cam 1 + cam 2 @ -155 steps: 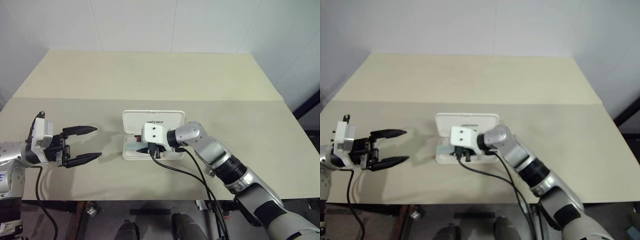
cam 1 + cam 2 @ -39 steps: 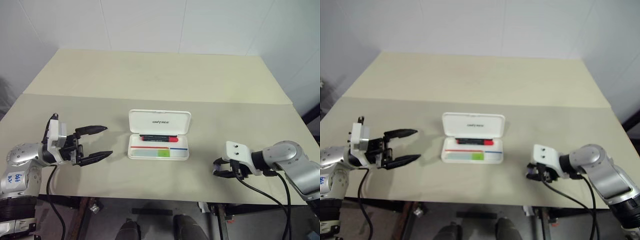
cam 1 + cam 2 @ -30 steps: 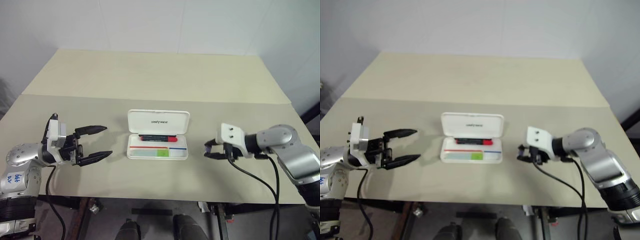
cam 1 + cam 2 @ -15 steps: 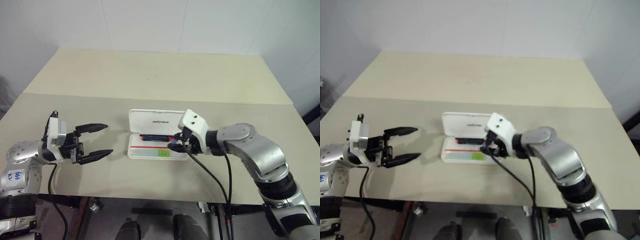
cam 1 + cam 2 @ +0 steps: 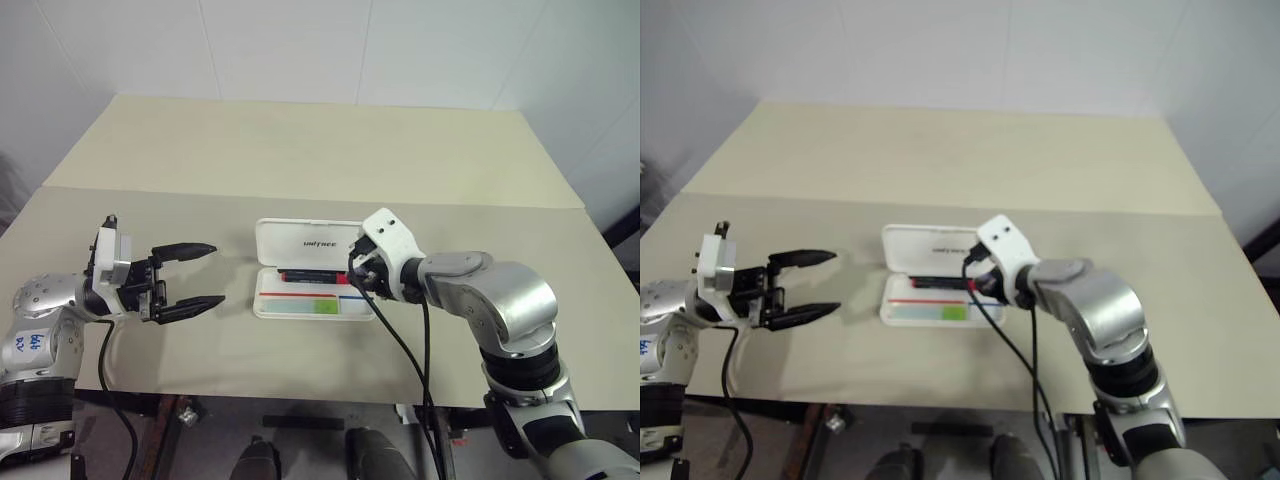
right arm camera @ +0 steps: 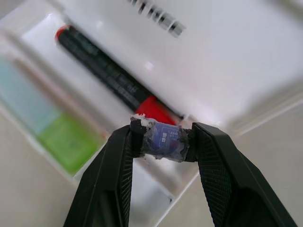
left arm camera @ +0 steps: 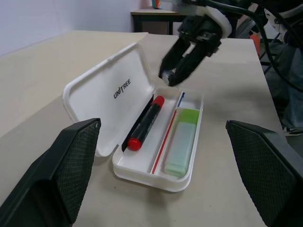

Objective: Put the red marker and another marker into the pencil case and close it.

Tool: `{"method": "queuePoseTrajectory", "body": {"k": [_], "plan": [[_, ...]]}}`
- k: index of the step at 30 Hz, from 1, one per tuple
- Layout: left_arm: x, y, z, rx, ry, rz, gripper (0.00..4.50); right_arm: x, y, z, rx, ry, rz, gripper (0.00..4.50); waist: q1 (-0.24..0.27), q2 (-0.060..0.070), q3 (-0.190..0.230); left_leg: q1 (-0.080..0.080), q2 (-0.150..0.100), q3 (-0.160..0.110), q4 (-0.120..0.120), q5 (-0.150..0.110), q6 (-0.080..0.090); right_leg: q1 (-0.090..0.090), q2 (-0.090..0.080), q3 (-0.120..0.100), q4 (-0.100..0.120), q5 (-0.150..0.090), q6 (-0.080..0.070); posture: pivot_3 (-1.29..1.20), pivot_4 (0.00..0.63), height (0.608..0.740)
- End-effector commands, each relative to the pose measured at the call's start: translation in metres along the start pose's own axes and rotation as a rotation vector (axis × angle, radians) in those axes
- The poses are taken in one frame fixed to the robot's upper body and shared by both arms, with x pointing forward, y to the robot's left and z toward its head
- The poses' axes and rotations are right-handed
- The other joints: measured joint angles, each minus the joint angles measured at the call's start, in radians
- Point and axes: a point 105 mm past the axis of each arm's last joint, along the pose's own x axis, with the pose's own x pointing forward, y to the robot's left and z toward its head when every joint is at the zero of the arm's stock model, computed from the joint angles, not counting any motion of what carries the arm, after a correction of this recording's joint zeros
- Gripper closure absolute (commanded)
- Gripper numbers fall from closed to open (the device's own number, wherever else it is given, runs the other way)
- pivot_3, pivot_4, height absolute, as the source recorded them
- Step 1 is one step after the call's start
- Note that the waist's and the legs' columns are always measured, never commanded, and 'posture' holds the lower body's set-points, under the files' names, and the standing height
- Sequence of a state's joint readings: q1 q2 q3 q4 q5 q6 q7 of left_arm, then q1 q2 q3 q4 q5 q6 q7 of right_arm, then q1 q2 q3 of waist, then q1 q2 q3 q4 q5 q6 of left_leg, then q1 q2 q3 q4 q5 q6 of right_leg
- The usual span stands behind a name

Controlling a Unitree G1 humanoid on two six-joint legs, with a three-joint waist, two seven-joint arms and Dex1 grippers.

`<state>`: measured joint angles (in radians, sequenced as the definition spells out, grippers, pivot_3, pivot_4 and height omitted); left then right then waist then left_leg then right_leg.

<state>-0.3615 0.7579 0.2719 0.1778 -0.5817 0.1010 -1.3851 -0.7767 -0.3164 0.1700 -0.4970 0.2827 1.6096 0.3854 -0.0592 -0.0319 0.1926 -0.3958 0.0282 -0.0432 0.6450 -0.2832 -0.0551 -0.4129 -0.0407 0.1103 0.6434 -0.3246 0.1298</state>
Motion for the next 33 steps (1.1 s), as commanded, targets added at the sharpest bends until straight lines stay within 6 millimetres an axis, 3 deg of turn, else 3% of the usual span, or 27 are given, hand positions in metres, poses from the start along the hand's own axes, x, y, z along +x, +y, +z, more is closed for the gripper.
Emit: {"method": "queuePoseTrajectory", "body": {"k": [1,5,11,24,32,33], "plan": [[-0.003,0.004,0.008,0.028,0.010,-0.005,0.00,-0.007,0.003,0.008,-0.006,-0.048,-0.001,2.87,0.000,0.000,0.000,-0.001,0.000,0.000,0.000,0.000,0.000,0.000,0.000,-0.001,0.000,0.000,0.000,0.00,0.150,0.740],[-0.002,0.006,0.009,0.029,0.012,-0.017,0.00,-0.005,-0.005,-0.010,0.022,0.017,-0.029,2.87,0.000,0.000,0.000,-0.002,0.000,-0.001,0.000,0.000,0.000,-0.001,-0.001,-0.001,0.000,0.000,0.000,0.00,0.150,0.740],[-0.002,0.007,0.009,0.029,0.013,-0.025,0.00,-0.008,-0.002,-0.019,0.046,0.053,-0.003,2.87,-0.001,0.000,0.000,-0.004,0.001,-0.001,0.001,0.000,0.000,-0.001,-0.002,-0.002,-0.001,0.000,0.000,0.00,0.150,0.740],[-0.002,0.007,0.008,0.029,0.011,-0.023,0.00,-0.018,0.008,-0.021,0.059,0.121,0.085,2.87,-0.003,0.000,0.000,-0.006,0.003,-0.001,0.001,0.000,0.000,-0.002,-0.002,-0.003,-0.002,0.000,0.000,0.00,0.150,0.740],[-0.003,0.006,0.008,0.033,0.011,-0.015,0.00,-0.018,0.015,-0.014,0.073,0.117,0.125,0.06,-0.001,0.000,0.000,-0.007,0.003,-0.002,0.001,0.000,0.000,-0.003,-0.002,-0.003,-0.003,0.000,0.000,0.00,0.150,0.740],[-0.004,0.006,0.008,0.033,0.011,-0.014,0.00,-0.019,0.016,-0.012,0.073,0.107,0.130,0.06,-0.001,0.000,0.000,-0.008,0.003,-0.002,0.001,0.000,0.000,-0.003,-0.002,-0.003,-0.003,0.000,0.000,0.00,0.150,0.740]]}}
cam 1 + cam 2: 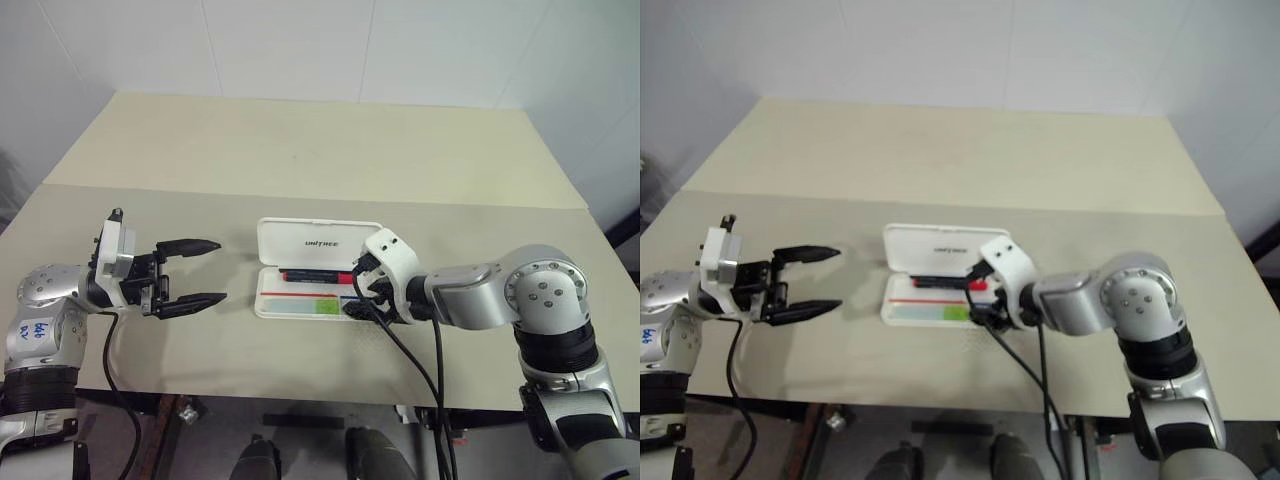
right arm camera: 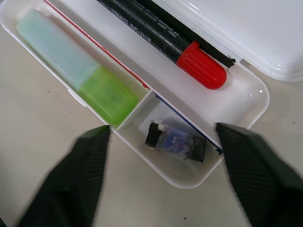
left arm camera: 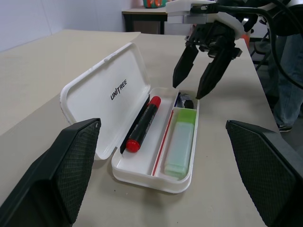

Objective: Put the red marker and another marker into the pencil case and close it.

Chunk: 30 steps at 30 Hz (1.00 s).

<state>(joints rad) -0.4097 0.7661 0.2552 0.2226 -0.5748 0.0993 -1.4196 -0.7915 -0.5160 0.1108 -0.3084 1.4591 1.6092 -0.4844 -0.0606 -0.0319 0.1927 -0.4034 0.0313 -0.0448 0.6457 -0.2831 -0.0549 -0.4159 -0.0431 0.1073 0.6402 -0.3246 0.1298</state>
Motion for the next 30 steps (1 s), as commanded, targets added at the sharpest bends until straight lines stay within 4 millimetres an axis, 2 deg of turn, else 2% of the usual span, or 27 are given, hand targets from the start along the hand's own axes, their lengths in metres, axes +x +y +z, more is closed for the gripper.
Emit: {"method": "queuePoseTrajectory", "body": {"k": [1,7,13,16,17,20,25,30], "plan": [[-0.005,0.001,0.005,0.030,0.009,0.016,0.00,-0.007,0.009,0.015,-0.031,-0.062,0.036,0.06,0.000,0.000,0.000,0.000,0.000,0.000,0.000,0.000,0.000,0.000,0.000,0.000,0.000,0.000,0.000,0.00,0.150,0.740],[-0.004,0.001,0.005,0.033,0.006,0.021,0.00,-0.021,0.016,0.029,-0.082,-0.155,0.103,0.06,0.002,0.000,0.000,-0.001,0.000,0.000,-0.001,0.000,0.000,0.000,0.000,-0.001,-0.001,0.000,0.000,0.00,0.150,0.740],[-0.001,0.007,0.006,0.060,-0.005,0.055,0.00,-0.041,0.011,0.033,-0.185,-0.298,0.161,0.06,0.008,0.000,0.000,-0.002,0.000,0.000,-0.001,0.000,0.001,0.000,0.000,-0.002,-0.003,0.000,0.000,0.00,0.150,0.740],[0.002,0.014,0.009,0.089,-0.023,0.085,0.00,-0.063,0.017,0.043,-0.302,-0.590,0.254,0.06,0.019,0.000,0.000,-0.002,-0.002,-0.001,-0.001,-0.001,0.002,0.002,0.002,-0.004,-0.007,0.000,0.000,0.00,0.150,0.740],[0.003,0.017,0.009,0.094,-0.023,0.089,0.00,-0.065,0.014,0.038,-0.314,-0.627,0.268,0.06,0.022,0.000,0.000,-0.002,-0.002,-0.001,0.000,-0.001,0.002,0.002,0.003,-0.005,-0.008,0.000,0.000,0.00,0.150,0.740],[0.005,0.022,0.010,0.107,-0.024,0.101,0.00,-0.059,0.005,0.022,-0.353,-0.627,0.284,0.06,0.025,0.000,0.000,-0.002,-0.003,0.000,0.001,-0.001,0.002,0.002,0.003,-0.004,-0.006,0.000,0.001,0.00,0.150,0.740],[0.009,0.035,0.010,0.116,-0.021,0.122,0.00,-0.055,-0.010,0.012,-0.496,-0.695,0.278,0.06,0.030,0.000,0.000,0.000,-0.003,0.000,0.003,-0.001,0.001,0.002,0.003,-0.003,-0.002,0.000,0.001,0.00,0.150,0.740],[0.019,0.049,0.010,0.103,-0.036,0.138,0.00,-0.043,-0.025,-0.001,-0.546,-0.656,0.312,0.06,0.031,0.000,0.000,0.001,-0.003,0.000,0.005,0.000,0.001,0.003,0.004,-0.004,0.000,0.001,0.001,0.00,0.150,0.740]]}}
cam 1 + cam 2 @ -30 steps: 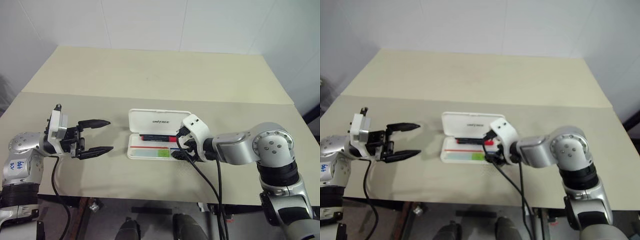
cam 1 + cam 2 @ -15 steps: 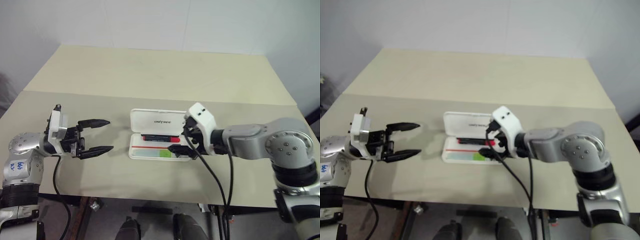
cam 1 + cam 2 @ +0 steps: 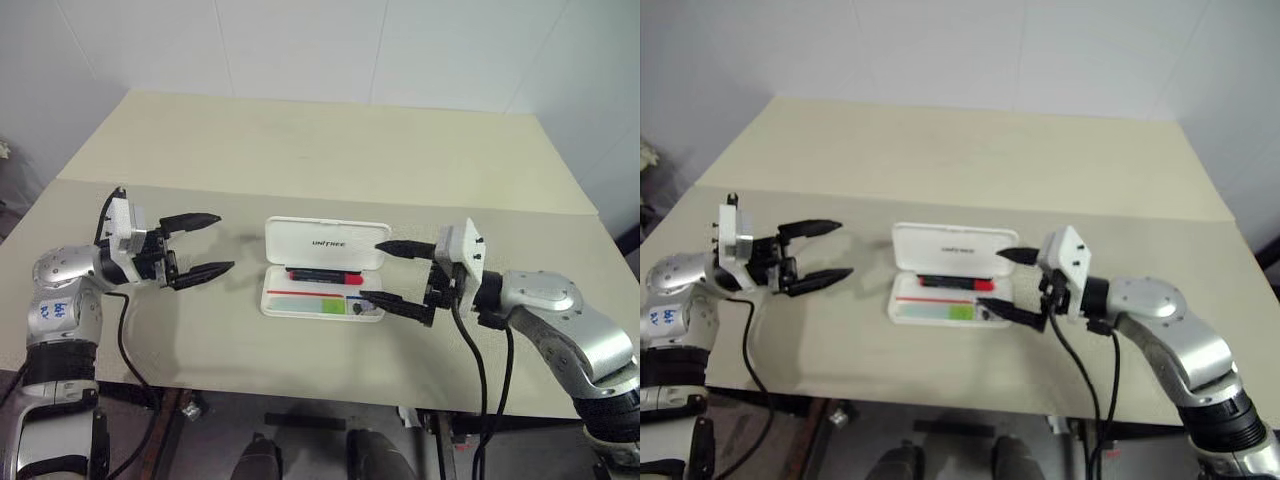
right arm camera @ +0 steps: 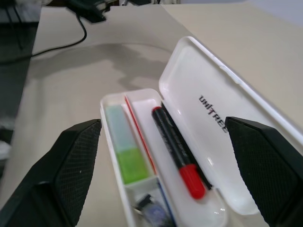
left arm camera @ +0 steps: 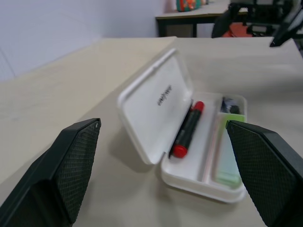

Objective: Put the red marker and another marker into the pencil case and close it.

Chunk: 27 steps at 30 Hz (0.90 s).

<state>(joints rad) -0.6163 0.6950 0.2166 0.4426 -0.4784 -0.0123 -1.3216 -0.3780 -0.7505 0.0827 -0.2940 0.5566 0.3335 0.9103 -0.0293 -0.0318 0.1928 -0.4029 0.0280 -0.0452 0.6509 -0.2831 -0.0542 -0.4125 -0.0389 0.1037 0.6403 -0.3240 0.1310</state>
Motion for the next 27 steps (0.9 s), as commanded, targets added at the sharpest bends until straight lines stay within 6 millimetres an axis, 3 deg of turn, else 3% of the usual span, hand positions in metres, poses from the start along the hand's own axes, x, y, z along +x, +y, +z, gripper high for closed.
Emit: {"method": "queuePoseTrajectory", "body": {"k": [1,6,11,15,23,27], "plan": [[0.005,0.006,0.006,0.037,-0.007,-0.003,0.00,0.000,0.001,0.000,-0.046,-0.022,0.046,0.06,0.000,0.000,0.000,0.000,0.000,0.000,0.000,0.000,0.000,0.000,0.000,0.000,0.000,0.000,0.000,0.00,0.150,0.740],[0.011,0.010,0.005,0.037,-0.003,-0.016,0.00,-0.002,-0.004,-0.003,0.009,-0.034,0.071,0.06,-0.001,0.000,0.000,0.000,0.000,0.000,-0.001,0.000,0.000,-0.001,0.000,0.000,0.003,0.000,0.000,0.00,0.150,0.740],[0.014,0.021,0.000,0.009,0.029,0.016,0.00,0.000,-0.011,0.003,-0.047,-0.072,0.039,0.06,0.001,0.000,0.000,0.000,0.000,0.000,0.001,0.000,-0.001,-0.001,0.000,0.000,0.002,0.000,0.000,0.00,0.150,0.740],[0.018,0.040,-0.004,-0.029,0.075,0.069,0.00,-0.005,-0.009,0.024,0.001,-0.214,0.106,0.06,0.004,0.000,0.000,0.000,0.000,-0.001,0.002,0.001,-0.001,0.000,0.000,0.000,0.004,0.000,0.000,0.00,0.150,0.740],[0.028,0.049,-0.008,-0.035,0.095,0.058,0.00,-0.005,-0.016,0.022,-0.014,-0.201,0.081,0.06,0.001,0.000,0.000,0.000,-0.001,-0.001,0.000,0.001,-0.001,0.000,0.000,-0.001,0.005,0.000,0.000,0.00,0.150,0.740],[0.031,0.064,-0.024,0.063,0.267,0.186,0.00,-0.005,-0.022,0.022,-0.023,-0.205,0.041,0.06,0.001,0.000,0.000,-0.001,-0.001,-0.001,0.000,0.001,-0.001,-0.001,0.000,-0.001,0.005,0.000,0.000,0.00,0.150,0.740]]}}
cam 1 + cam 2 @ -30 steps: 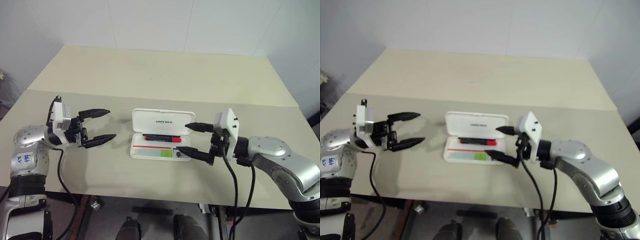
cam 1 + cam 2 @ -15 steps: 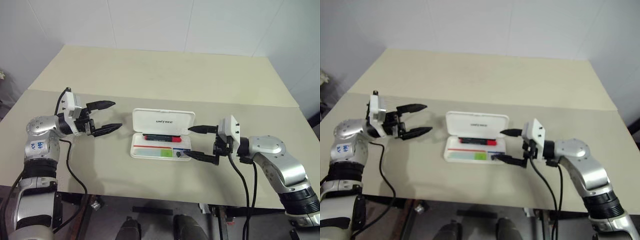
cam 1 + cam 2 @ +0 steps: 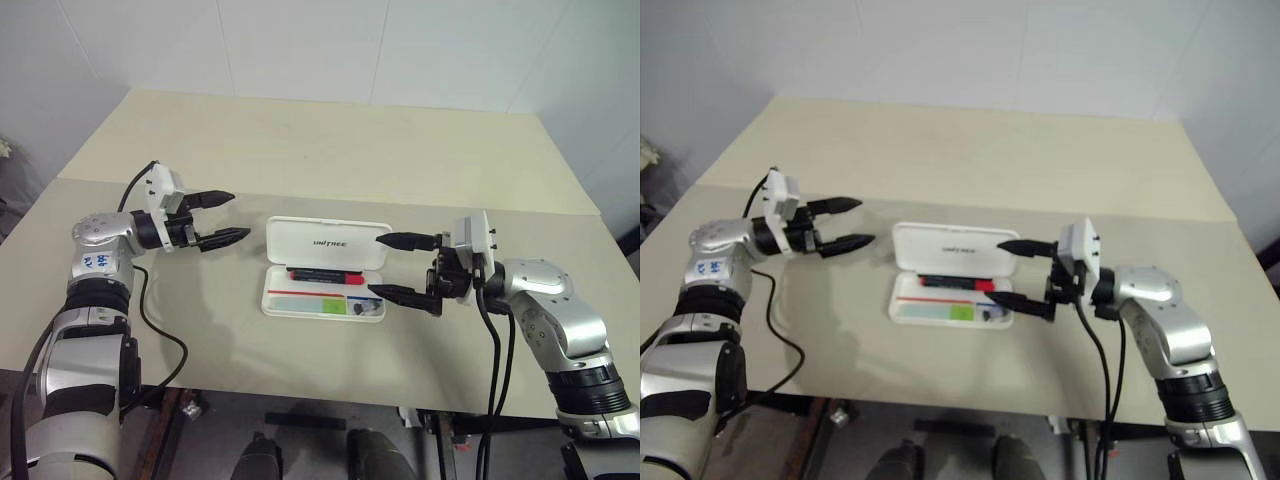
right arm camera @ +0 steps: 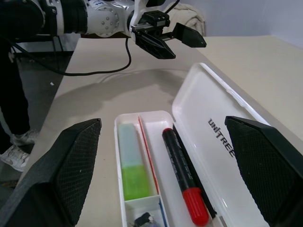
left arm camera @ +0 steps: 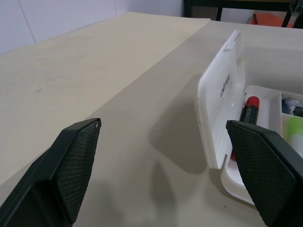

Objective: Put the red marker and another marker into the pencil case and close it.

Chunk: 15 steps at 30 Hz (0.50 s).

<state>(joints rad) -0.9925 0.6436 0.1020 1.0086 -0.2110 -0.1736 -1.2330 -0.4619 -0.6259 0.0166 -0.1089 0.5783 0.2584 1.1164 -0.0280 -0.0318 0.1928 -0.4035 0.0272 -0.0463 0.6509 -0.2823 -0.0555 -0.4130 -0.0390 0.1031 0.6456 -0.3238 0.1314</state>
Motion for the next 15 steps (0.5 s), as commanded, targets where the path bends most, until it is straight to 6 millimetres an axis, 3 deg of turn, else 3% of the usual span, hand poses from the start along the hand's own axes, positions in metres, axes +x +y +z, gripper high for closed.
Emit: {"method": "queuePoseTrajectory", "body": {"k": [1,5,6,8,13,15], "plan": [[0.002,0.014,0.000,0.111,0.095,0.105,0.00,-0.004,-0.009,0.016,-0.069,-0.038,-0.049,0.06,-0.001,0.000,0.000,0.000,0.000,0.000,0.000,0.000,0.000,0.000,0.000,0.000,0.000,0.000,0.000,0.00,0.150,0.740],[0.005,0.014,-0.007,0.040,0.111,0.113,0.00,-0.005,-0.012,0.017,-0.076,-0.043,-0.067,0.06,0.001,0.000,0.000,0.000,0.000,0.000,0.000,0.000,0.000,0.000,0.000,0.000,0.001,0.000,0.000,0.00,0.150,0.740],[0.007,0.012,-0.008,0.015,0.111,0.093,0.18,-0.006,-0.013,0.017,-0.078,-0.042,-0.070,0.02,0.001,0.000,0.000,0.000,0.000,0.000,0.000,0.000,0.000,0.000,0.000,0.000,0.001,0.000,0.000,0.00,0.150,0.740],[0.006,0.006,-0.006,0.019,0.082,0.054,0.63,-0.006,-0.014,0.018,-0.082,-0.042,-0.079,0.00,0.000,0.000,0.000,0.000,0.000,0.000,0.000,0.000,0.000,0.000,0.000,0.000,0.001,0.000,0.000,0.00,0.150,0.740],[0.005,0.001,0.011,-0.011,-0.066,-0.006,2.33,-0.006,-0.017,0.018,-0.088,-0.044,-0.085,0.00,0.000,0.000,0.000,0.000,0.000,0.000,0.000,0.000,0.000,0.000,0.000,0.000,0.001,0.000,0.000,0.00,0.150,0.740],[0.004,0.000,0.009,-0.044,-0.065,-0.021,3.03,-0.006,-0.017,0.019,-0.088,-0.048,-0.086,0.00,0.000,0.000,0.000,0.000,0.000,0.000,0.000,0.000,0.000,0.000,0.000,0.000,0.001,0.000,0.000,0.00,0.150,0.740]]}}
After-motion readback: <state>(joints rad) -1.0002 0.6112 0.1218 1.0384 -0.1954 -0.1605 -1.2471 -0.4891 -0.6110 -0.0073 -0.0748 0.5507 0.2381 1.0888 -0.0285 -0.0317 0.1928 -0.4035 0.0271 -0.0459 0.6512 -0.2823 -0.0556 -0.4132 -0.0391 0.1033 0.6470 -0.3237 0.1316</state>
